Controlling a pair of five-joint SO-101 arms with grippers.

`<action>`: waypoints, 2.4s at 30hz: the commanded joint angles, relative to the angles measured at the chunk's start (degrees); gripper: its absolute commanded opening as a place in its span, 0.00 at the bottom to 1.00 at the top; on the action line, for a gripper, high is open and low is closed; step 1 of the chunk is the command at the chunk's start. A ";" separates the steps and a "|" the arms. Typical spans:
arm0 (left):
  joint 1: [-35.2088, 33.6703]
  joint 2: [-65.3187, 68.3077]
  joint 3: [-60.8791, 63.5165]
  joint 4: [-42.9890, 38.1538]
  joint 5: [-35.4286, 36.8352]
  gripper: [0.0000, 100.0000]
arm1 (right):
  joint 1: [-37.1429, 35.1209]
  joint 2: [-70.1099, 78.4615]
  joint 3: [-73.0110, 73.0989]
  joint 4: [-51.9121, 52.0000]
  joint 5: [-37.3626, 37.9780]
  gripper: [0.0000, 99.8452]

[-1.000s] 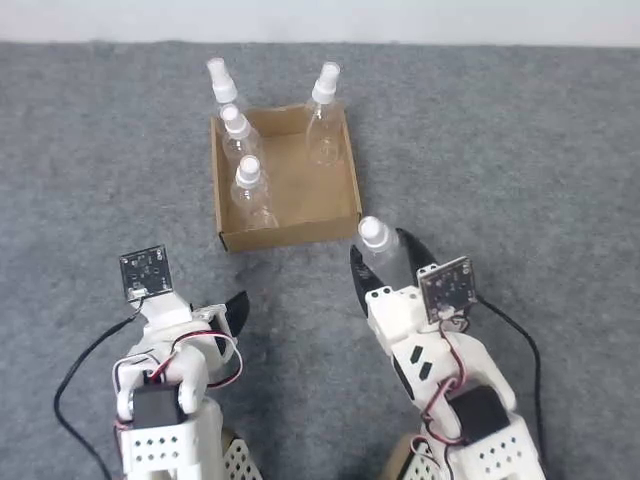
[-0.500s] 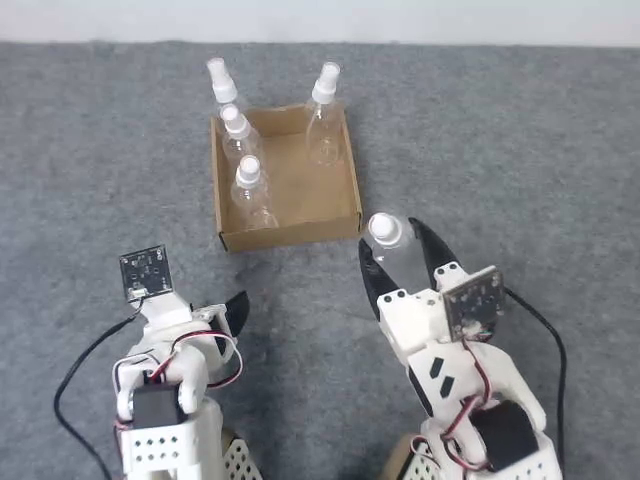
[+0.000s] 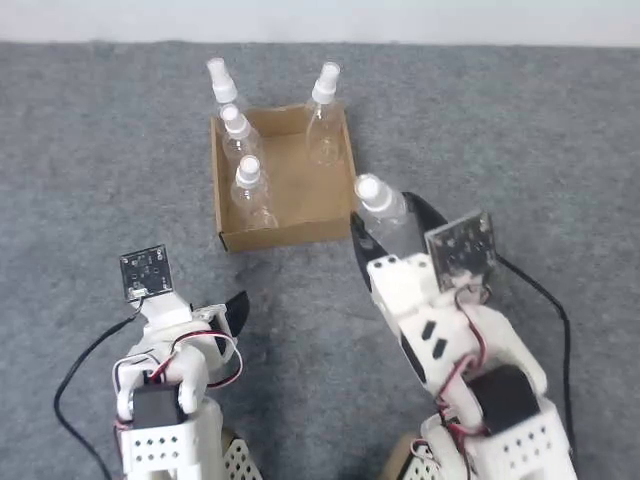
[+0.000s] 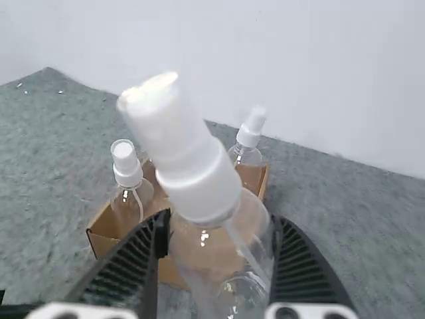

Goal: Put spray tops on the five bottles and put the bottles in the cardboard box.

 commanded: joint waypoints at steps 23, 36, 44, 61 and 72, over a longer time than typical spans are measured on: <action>0.09 -0.97 -0.48 0.26 -0.26 0.28 | 0.22 29.05 -4.75 -31.78 0.35 0.09; 0.09 -0.97 -0.48 0.26 -0.26 0.28 | -2.33 44.00 -14.33 -34.86 0.18 0.09; 0.09 -0.97 -0.48 0.26 -0.26 0.28 | -2.15 52.97 -19.96 -34.95 -3.87 0.09; 0.09 -0.97 -0.48 0.26 -0.26 0.28 | -1.98 70.37 -21.01 -51.30 -4.66 0.09; 0.09 -0.97 -0.48 0.26 -0.26 0.28 | -2.07 82.33 -20.92 -62.64 -4.66 0.09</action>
